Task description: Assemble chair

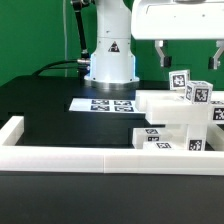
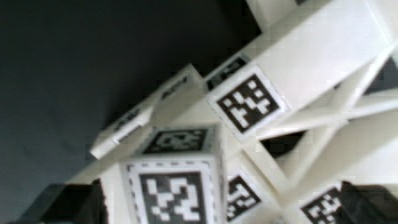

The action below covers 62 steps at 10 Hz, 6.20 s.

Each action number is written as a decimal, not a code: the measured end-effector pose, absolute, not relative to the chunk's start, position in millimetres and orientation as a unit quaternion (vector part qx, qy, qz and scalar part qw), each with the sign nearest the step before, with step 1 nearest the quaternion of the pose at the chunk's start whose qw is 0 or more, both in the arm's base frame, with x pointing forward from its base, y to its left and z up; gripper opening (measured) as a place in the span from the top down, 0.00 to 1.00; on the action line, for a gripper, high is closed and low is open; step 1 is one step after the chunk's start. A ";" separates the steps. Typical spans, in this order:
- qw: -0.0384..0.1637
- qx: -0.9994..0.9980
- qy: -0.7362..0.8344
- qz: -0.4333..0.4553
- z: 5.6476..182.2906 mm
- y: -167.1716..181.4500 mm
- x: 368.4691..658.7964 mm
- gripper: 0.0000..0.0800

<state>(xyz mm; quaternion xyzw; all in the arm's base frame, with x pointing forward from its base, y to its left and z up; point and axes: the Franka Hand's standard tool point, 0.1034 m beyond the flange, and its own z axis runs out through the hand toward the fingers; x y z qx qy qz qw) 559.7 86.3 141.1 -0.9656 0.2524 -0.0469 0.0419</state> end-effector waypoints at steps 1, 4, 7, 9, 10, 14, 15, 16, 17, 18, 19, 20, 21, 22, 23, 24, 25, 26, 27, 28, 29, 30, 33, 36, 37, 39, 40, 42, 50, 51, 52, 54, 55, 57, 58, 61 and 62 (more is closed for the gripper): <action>0.042 -0.966 0.249 -0.057 140.3 83.7 560.7 0.19; 0.034 -0.966 0.248 -0.061 131.4 78.6 561.8 0.19; 0.029 -0.966 0.248 -0.062 124.9 77.5 561.2 0.19; 0.029 -0.966 0.248 -0.062 124.8 78.0 561.1 0.19; 0.029 -0.966 0.248 -0.062 124.8 77.9 561.1 0.35; 0.030 -0.965 0.255 -0.062 124.8 77.6 561.2 0.64; 0.030 -0.963 0.262 -0.061 124.7 77.6 561.2 0.64; 0.030 -0.963 0.262 -0.061 124.7 77.5 561.2 0.64; 0.030 -0.962 0.264 -0.061 124.7 77.5 561.2 0.64; 0.034 -0.948 0.312 -0.060 124.7 78.0 561.2 0.64; 0.036 -0.935 0.347 -0.058 124.7 78.1 561.1 0.64; 0.038 -0.923 0.379 -0.057 124.7 78.2 561.1 0.64; 0.040 -0.913 0.401 -0.056 124.6 78.4 561.1 0.64; 0.043 -0.893 0.446 -0.054 124.6 79.0 561.0 0.64; 0.045 -0.875 0.480 -0.052 124.7 79.4 561.0 0.64; 0.046 -0.866 0.494 -0.051 124.7 79.6 561.0 0.64; 0.048 -0.846 0.529 -0.049 124.6 80.2 560.9 0.64; 0.050 -0.830 0.554 -0.048 124.3 80.7 560.8 0.64; 0.051 -0.816 0.574 -0.046 124.2 80.9 560.7 0.64; 0.052 -0.799 0.597 -0.044 124.1 81.3 560.6 0.64; 0.056 -0.777 0.626 -0.041 124.1 82.6 560.5 0.64; 0.057 -0.771 0.633 -0.041 124.2 83.0 560.4 0.64; 0.066 -0.689 0.721 -0.030 124.4 86.4 560.3 0.64; 0.069 -0.667 0.741 -0.026 124.0 88.1 559.9 0.63; 0.068 -0.670 0.739 -0.026 123.7 88.1 559.8 0.39; 0.065 -0.702 0.708 -0.027 123.4 90.2 558.9 0.24; 0.064 -0.728 0.682 -0.029 123.4 93.5 558.3 0.20; 0.061 -0.796 0.601 -0.037 122.9 97.5 557.4 0.19; 0.031 -0.956 0.286 -0.056 118.3 100.4 555.7 0.19; 0.022 -0.970 0.237 -0.058 117.9 98.3 555.7 0.19; 0.014 -0.978 0.197 -0.059 117.9 95.9 556.1 0.19; 0.002 -0.991 0.115 -0.061 117.9 91.2 556.7 0.19; 0.002 -0.992 0.113 -0.061 117.9 91.2 556.7 0.20; 0.002 -0.992 0.114 -0.061 117.9 91.2 556.7 0.41; 0.002 -0.992 0.114 -0.061 117.9 91.2 556.8 0.65; 0.005 -0.985 0.163 -0.060 117.8 91.5 556.7 0.64; 0.008 -0.976 0.208 -0.060 117.8 91.7 556.6 0.64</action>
Offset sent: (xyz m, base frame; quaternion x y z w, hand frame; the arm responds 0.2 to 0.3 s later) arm -0.0001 -0.0036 -0.0099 0.0056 0.0201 -0.0058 0.9998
